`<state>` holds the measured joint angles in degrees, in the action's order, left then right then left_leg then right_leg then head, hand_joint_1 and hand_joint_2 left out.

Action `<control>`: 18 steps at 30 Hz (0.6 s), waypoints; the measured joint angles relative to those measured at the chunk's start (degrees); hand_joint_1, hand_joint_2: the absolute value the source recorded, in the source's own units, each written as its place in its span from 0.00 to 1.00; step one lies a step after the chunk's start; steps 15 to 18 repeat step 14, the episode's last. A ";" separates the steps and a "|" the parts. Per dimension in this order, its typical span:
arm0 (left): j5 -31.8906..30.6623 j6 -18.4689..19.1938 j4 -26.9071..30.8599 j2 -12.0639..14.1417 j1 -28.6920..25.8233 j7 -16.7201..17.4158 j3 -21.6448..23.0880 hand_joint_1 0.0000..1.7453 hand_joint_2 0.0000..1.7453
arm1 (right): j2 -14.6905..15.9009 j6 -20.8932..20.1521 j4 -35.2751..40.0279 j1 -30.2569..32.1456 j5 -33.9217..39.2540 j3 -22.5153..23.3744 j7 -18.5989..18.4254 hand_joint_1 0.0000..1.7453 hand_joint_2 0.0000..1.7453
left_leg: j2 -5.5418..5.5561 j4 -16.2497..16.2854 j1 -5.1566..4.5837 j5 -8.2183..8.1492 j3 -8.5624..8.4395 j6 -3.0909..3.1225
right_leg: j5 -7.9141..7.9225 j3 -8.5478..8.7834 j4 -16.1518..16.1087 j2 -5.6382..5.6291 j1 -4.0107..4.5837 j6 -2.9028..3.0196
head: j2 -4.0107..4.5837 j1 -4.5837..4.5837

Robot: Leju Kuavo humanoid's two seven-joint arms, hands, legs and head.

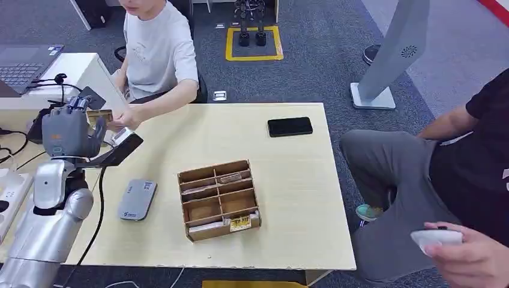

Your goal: Pass the card to the sensor for recognition and then transmit it.

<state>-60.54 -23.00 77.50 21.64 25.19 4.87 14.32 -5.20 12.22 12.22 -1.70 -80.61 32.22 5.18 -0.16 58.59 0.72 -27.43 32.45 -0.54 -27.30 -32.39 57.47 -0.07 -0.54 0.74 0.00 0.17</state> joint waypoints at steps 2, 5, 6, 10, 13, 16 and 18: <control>0.28 -1.49 0.00 0.00 -0.51 -0.11 -0.28 0.00 1.00 | 0.00 0.02 0.00 0.01 0.09 0.00 0.00 0.00 0.00 | 0.00 0.00 0.00 0.00 0.01 0.00 | 0.00 0.00 0.00 0.00 0.00 0.00 | 0.00 0.00; 1.20 -5.69 0.00 0.13 -2.41 -0.02 -1.93 0.00 1.00 | 0.00 0.20 -0.02 0.07 0.20 0.00 0.11 0.00 0.00 | -0.04 -0.01 0.01 0.00 0.02 0.00 | 0.00 0.00 0.02 -0.03 0.00 0.00 | 0.00 -0.02; 1.49 -8.16 0.00 0.11 -3.32 0.29 -3.15 0.00 1.00 | 0.00 0.33 -0.02 0.12 0.20 0.00 0.11 0.00 0.00 | -0.07 -0.01 0.01 0.00 0.02 0.00 | 0.00 -0.01 0.02 -0.07 0.00 0.01 | 0.00 0.00; 3.19 -15.50 0.00 0.90 -7.87 -1.25 -11.68 0.00 1.00 | 0.00 1.05 -0.11 0.46 0.24 -0.07 0.26 0.00 0.00 | -0.17 -0.05 0.03 -0.01 0.01 -0.02 | -0.02 -0.07 0.04 -0.18 0.01 0.02 | 0.00 0.00; 7.72 -16.41 0.75 1.33 -13.09 -5.14 -19.57 0.00 1.00 | 0.00 1.38 -0.33 1.03 1.07 -0.07 0.72 0.00 0.00 | -0.20 -0.10 0.03 -0.03 0.03 -0.04 | -0.06 -0.11 0.04 -0.24 0.01 0.07 | 0.00 0.00; 9.93 -16.50 1.89 1.25 -15.60 -6.98 -22.83 0.00 1.00 | -0.02 1.64 -0.37 1.25 1.51 -0.07 0.87 0.00 0.00 | -0.24 -0.11 0.03 -0.05 0.03 -0.06 | -0.07 -0.15 0.04 -0.30 0.01 0.08 | 0.00 0.02; 9.93 -16.50 1.89 1.25 -15.60 -6.98 -22.83 0.00 1.00 | -0.02 1.64 -0.37 1.25 1.51 -0.07 0.87 0.00 0.00 | -0.24 -0.11 0.03 -0.05 0.03 -0.06 | -0.07 -0.15 0.04 -0.30 0.01 0.08 | 0.00 0.02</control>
